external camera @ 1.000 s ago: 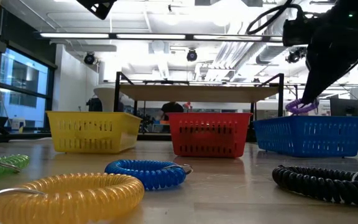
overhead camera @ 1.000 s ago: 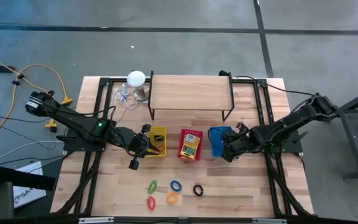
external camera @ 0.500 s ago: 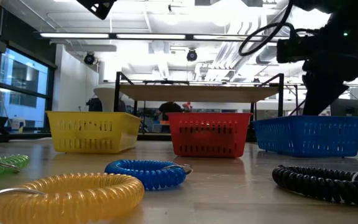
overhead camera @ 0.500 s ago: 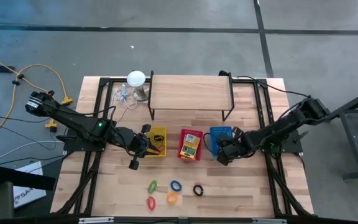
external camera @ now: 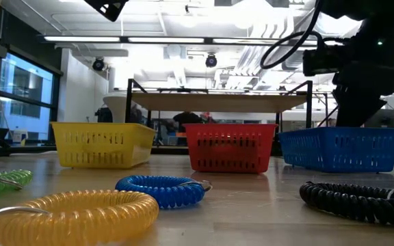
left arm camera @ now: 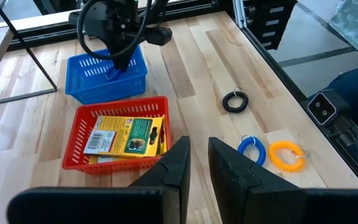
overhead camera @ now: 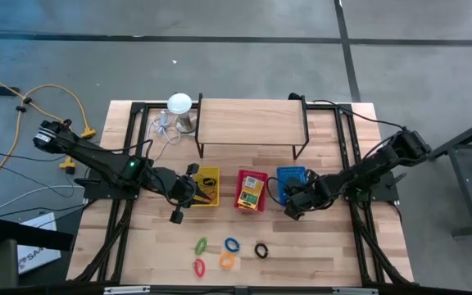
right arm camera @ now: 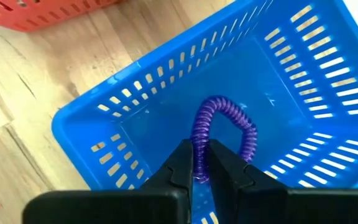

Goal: Pick & Place Office Desk Supplies
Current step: Put the violet spiral keychain into the blue bin, then put the black spiral keychain into the blue bin

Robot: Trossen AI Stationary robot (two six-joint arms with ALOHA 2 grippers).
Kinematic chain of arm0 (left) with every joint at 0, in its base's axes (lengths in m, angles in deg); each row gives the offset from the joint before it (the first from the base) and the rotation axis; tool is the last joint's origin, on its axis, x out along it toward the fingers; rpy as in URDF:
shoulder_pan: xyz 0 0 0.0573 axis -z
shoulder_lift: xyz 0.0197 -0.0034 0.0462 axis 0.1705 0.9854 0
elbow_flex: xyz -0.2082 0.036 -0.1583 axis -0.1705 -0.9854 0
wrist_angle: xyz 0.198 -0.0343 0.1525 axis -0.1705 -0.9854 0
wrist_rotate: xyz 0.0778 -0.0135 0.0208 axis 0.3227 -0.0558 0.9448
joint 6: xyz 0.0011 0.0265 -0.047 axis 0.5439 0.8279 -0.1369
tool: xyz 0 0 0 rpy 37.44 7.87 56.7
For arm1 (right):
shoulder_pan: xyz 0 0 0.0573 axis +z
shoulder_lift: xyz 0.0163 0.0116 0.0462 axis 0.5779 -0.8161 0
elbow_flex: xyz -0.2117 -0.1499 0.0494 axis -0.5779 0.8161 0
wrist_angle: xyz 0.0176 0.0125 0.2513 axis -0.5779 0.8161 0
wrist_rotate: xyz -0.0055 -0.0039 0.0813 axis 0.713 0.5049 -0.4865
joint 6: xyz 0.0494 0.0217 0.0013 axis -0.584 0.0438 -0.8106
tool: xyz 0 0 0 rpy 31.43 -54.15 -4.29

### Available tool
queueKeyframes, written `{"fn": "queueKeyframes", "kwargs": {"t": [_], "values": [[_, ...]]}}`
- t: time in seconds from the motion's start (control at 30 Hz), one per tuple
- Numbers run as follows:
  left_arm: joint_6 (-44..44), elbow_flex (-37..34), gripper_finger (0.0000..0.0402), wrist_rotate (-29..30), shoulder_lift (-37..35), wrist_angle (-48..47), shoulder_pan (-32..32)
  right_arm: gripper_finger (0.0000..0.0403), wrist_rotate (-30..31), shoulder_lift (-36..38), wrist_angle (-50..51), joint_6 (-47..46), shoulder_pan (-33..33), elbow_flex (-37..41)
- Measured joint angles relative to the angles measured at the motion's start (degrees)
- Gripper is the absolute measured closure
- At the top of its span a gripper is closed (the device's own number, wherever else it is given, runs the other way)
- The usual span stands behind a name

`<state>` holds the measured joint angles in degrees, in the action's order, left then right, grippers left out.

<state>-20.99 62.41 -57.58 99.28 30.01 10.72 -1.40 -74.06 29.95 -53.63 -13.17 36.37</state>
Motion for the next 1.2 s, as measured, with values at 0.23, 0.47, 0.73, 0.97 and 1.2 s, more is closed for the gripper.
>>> {"fn": "queueKeyframes", "kwargs": {"t": [0.23,0.47,0.73,0.97,1.2], "values": [[0.00,0.00,0.0347,0.00,0.02,0.01,0.00,0.0379,0.06,0.00,0.02,0.00,0.00,0.00],[0.00,0.00,0.0347,0.00,0.02,0.02,0.00,0.0375,0.07,0.00,-0.20,0.22,0.00,0.00],[0.00,0.00,0.0347,0.00,0.00,0.00,0.00,0.0315,0.30,0.00,-0.37,0.42,0.00,0.00],[0.00,0.00,0.0347,0.00,0.02,0.02,0.00,0.0291,0.31,0.00,-0.37,0.44,0.00,0.00],[0.00,0.00,0.0347,0.00,0.02,0.02,0.00,0.0297,0.30,0.00,-0.37,0.44,0.00,0.00]]}}
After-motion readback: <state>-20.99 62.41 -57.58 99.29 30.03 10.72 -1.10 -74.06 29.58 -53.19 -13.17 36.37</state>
